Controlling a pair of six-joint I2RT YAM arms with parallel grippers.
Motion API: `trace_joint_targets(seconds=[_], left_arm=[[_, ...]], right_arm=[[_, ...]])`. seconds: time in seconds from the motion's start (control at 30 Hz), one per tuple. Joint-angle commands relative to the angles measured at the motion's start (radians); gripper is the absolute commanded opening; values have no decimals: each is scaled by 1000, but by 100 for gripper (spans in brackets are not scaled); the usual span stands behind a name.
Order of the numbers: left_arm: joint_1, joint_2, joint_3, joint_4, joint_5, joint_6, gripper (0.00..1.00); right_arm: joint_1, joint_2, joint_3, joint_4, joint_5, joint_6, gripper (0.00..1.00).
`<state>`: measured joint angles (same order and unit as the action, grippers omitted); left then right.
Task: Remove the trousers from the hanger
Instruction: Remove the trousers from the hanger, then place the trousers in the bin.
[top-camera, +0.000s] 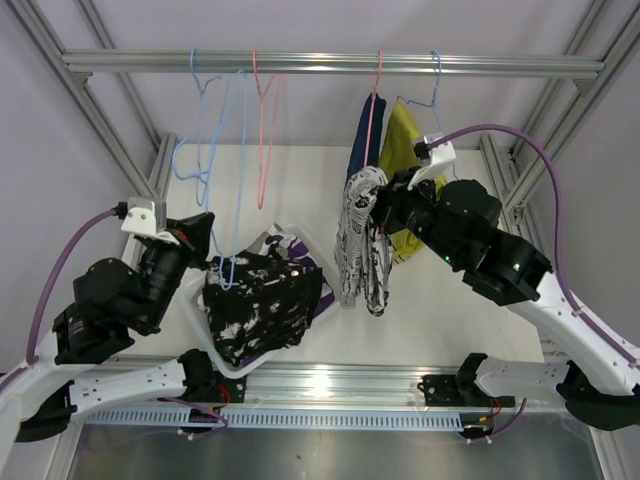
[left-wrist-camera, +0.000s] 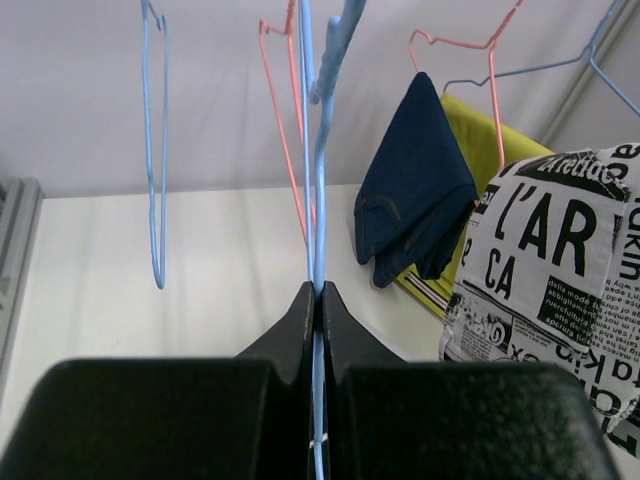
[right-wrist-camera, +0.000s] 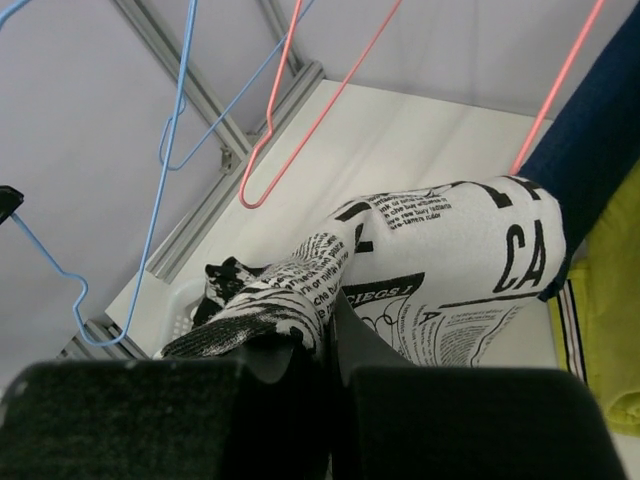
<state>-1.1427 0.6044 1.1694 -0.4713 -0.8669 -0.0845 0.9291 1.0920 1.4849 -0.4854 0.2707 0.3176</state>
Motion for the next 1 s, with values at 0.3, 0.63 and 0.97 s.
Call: trace_joint_targets(seconds=[0.3,0.63,0.97], left_arm=[[-6,-138,-93,128,-87,178,0],[-6,-239,-159,123,-119,178,1],[-6,-295,-209,120,-147,167,0]], right_arm=[[94,167,17,255,-16,31,0],[253,353,11,317,-8,32,0],[390,574,106,343,-47,44,0]])
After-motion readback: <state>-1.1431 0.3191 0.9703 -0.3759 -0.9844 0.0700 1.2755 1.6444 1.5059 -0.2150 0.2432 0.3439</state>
